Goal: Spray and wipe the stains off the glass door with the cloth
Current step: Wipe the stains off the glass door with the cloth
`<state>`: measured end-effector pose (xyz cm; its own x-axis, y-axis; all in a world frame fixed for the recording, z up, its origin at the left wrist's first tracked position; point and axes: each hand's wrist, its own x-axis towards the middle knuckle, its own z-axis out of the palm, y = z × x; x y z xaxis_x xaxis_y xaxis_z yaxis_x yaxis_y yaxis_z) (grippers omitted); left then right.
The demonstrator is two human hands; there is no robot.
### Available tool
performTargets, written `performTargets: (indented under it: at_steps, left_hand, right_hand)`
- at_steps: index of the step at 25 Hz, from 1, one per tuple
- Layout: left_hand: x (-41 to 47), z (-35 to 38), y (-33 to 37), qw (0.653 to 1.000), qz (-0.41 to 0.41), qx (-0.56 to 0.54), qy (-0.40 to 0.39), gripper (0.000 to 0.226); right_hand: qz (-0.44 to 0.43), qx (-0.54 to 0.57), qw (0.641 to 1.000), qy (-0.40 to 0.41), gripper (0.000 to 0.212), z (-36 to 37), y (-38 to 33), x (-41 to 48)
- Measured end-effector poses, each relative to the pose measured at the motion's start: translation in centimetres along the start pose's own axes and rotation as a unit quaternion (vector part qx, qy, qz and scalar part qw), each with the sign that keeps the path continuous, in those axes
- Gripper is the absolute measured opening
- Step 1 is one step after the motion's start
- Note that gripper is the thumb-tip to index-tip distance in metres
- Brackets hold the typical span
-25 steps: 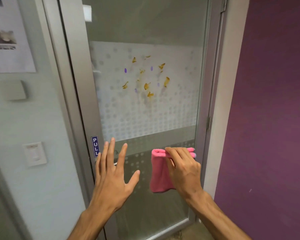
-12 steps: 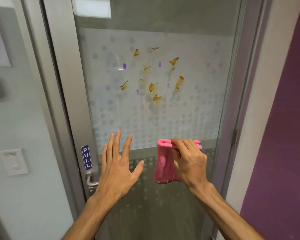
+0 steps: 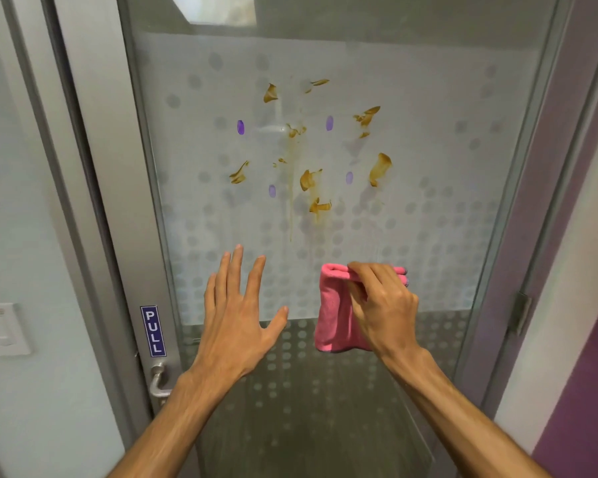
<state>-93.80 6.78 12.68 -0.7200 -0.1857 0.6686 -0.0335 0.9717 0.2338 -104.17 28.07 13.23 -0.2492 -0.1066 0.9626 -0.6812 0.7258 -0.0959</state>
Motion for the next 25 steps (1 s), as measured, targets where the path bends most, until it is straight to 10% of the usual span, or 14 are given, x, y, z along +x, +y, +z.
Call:
performTargets:
  at_steps: [18,25]
  left_hand:
    - [12.7,-0.6,-10.6,0.983,0.033,0.018,0.179,0.082]
    - [13.5,1.4,-12.4,0.978,0.051,0.021,0.202,0.076]
  right_hand:
    - [-0.133,0.005,0.978,0.160,0.016,17.7,-9.5,7.5]
    - [-0.204,-0.052,0.976,-0.049,0.070,19.5,-6.7,3.4]
